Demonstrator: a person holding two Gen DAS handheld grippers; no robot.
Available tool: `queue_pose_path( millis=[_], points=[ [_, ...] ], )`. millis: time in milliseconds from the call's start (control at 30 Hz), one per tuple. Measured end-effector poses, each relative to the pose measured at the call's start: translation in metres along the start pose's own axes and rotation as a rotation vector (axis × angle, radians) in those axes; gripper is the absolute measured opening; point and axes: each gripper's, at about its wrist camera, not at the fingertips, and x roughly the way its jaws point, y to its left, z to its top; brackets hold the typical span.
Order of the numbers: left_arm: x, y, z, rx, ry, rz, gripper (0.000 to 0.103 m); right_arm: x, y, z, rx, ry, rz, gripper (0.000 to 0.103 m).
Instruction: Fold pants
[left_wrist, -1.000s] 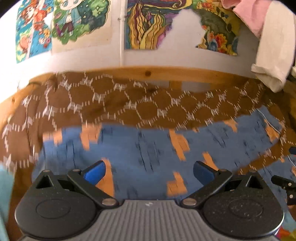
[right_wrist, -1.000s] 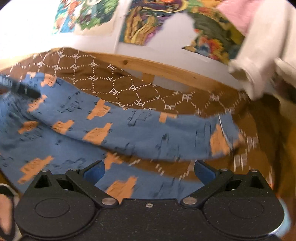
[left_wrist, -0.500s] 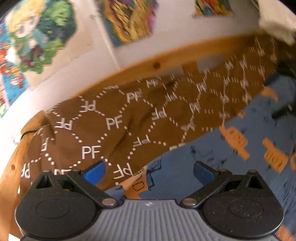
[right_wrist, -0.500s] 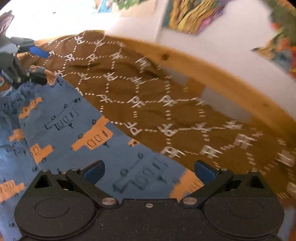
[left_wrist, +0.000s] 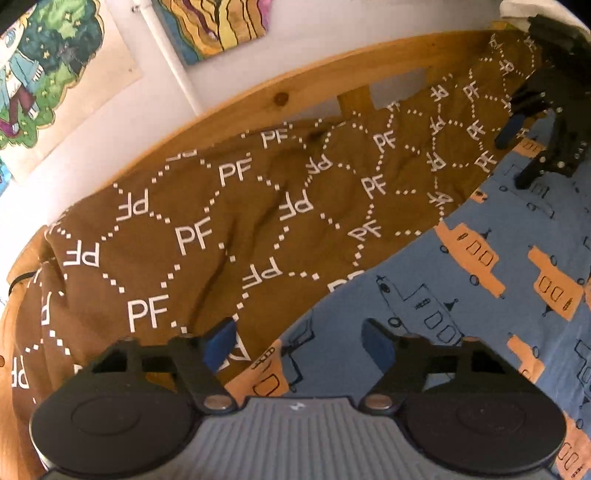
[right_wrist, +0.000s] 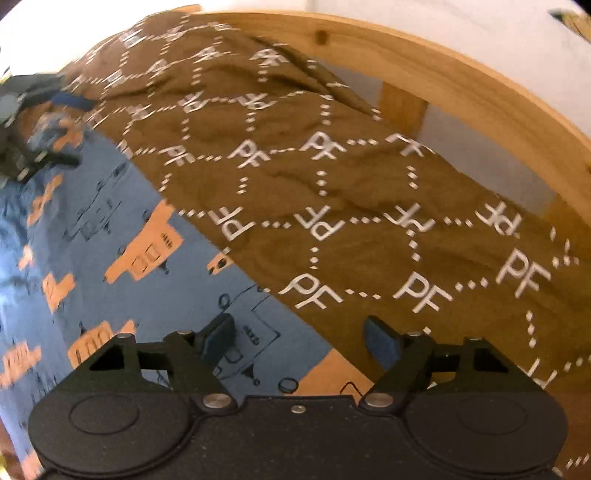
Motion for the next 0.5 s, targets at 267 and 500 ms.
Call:
queue_pose_path(
  millis=[267,500],
  points=[
    [0.004,-0.001,-0.003,0.027,0.055,-0.02,0.005,0.001,0.018,-0.002,-0.074,-0.006,-0.021,0.028],
    [-0.015,-0.004,-0.001,-0.006,-0.024,0.056,0.001,-0.01,0.033,-0.002,-0.127,-0.054,-0.151,0.001]
  ],
)
